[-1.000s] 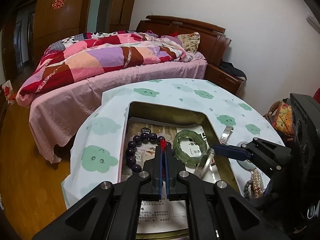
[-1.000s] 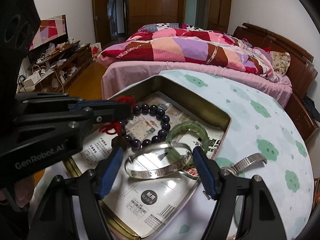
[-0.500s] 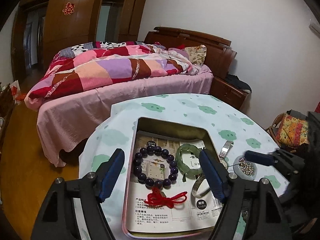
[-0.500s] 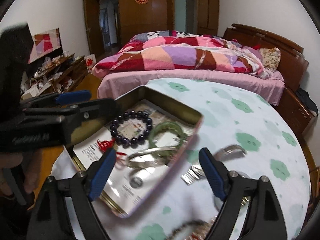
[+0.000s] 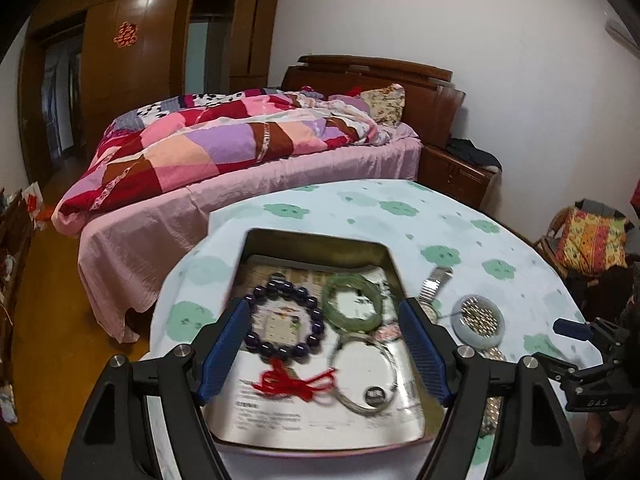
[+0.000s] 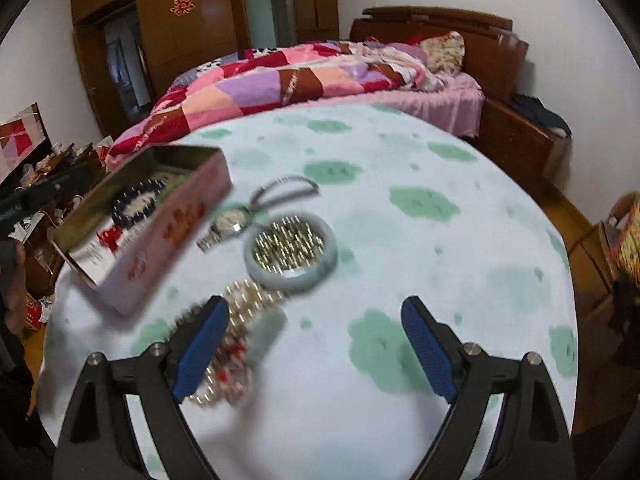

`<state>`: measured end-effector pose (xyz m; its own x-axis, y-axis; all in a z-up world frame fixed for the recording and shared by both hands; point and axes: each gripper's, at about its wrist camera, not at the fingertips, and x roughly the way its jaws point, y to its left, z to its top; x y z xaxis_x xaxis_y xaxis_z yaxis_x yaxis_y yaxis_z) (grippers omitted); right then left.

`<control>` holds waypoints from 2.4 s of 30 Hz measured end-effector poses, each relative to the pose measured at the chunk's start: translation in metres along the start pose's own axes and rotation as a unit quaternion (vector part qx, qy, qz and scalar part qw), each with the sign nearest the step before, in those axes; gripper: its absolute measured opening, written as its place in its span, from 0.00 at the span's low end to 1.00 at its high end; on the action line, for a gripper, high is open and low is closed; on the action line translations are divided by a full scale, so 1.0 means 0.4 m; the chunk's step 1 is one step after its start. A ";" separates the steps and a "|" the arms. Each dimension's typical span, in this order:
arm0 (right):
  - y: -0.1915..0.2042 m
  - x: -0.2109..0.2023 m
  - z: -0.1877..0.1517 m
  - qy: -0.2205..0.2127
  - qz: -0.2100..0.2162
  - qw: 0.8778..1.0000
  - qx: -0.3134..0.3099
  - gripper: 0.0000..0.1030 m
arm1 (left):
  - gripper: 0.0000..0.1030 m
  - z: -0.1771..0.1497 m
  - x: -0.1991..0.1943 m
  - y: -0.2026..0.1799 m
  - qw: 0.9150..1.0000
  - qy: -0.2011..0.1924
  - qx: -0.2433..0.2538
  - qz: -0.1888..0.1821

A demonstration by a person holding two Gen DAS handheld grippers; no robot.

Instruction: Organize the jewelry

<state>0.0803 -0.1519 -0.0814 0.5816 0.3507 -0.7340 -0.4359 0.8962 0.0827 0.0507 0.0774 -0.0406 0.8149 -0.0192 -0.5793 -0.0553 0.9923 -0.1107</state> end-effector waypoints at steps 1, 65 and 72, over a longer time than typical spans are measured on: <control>-0.002 0.002 -0.008 0.002 0.000 1.000 0.001 0.87 | 0.75 -0.004 -0.001 -0.012 1.000 0.001 0.004 -0.001; 0.036 -0.049 -0.086 -0.015 0.032 0.998 -0.046 0.71 | 0.05 -0.022 -0.040 -0.231 0.988 0.017 0.061 -0.137; 0.077 -0.004 -0.102 0.019 0.037 0.996 -0.073 0.57 | 0.05 -0.028 -0.035 -0.227 0.988 0.022 0.061 -0.138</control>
<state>0.0380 -0.1361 -0.1052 0.5186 0.4007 -0.7553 -0.5733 0.8183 0.0405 0.0378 -0.0138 -0.0313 0.7632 -0.2932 -0.5758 0.2370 0.9560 -0.1728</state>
